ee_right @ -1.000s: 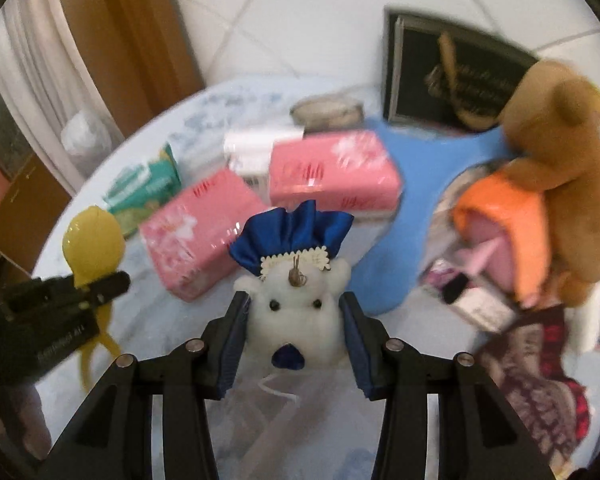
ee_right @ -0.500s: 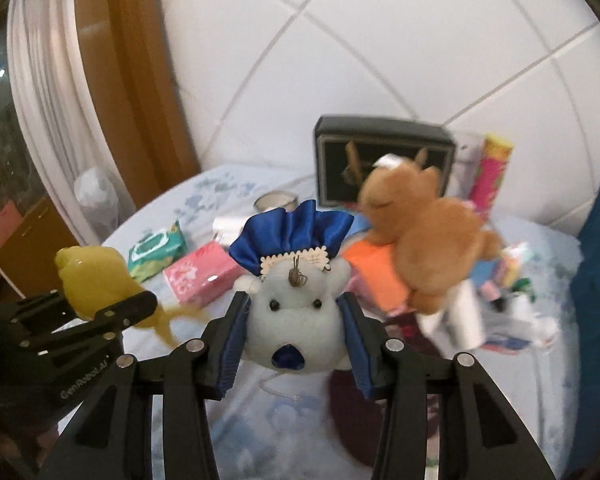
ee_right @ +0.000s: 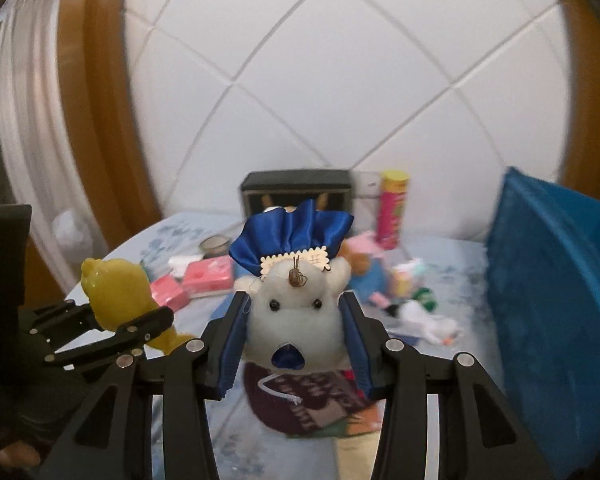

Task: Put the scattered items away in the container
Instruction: 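Carry the yellow scoop and white bunny into the blue crate and release both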

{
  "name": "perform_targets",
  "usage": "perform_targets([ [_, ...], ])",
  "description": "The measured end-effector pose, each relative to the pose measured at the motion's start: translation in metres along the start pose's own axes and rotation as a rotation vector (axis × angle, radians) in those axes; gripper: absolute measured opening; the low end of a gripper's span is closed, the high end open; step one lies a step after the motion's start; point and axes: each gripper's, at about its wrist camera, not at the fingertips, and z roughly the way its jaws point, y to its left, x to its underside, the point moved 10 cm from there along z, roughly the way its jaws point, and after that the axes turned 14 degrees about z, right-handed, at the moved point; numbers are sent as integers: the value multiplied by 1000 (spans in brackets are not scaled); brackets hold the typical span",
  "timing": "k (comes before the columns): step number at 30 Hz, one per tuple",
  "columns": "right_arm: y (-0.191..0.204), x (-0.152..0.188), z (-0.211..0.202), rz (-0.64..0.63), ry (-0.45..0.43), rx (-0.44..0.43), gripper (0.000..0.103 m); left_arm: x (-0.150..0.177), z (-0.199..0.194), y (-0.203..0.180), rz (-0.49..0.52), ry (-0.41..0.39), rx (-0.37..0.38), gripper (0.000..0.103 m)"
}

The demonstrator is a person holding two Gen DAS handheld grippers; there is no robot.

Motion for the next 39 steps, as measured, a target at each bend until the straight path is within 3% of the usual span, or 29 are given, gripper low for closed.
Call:
perform_targets([
  [8,-57,-17,-57,75,-71,107,45,-40,-25,-64,86,-72,75,27],
  [14,-116,-52,-109,125,-160,159,45,-94,-48,-127,139,-146,89,27],
  [23,-258,-119,-216,148,-296,257,45,-218,-103,-262,148,-310,95,27],
  [27,-331,-140,-259,159,-318,322,45,-266,-129,-335,157,-367,143,27],
  [30,-384,-141,-274,185,-300,358,45,-283,-132,-397,185,-352,200,27],
  [33,-427,-130,-277,213,-261,383,45,-277,-117,-437,208,-295,224,27],
  [39,-473,-117,-272,235,-206,384,45,-247,-87,-476,222,-175,217,27],
])
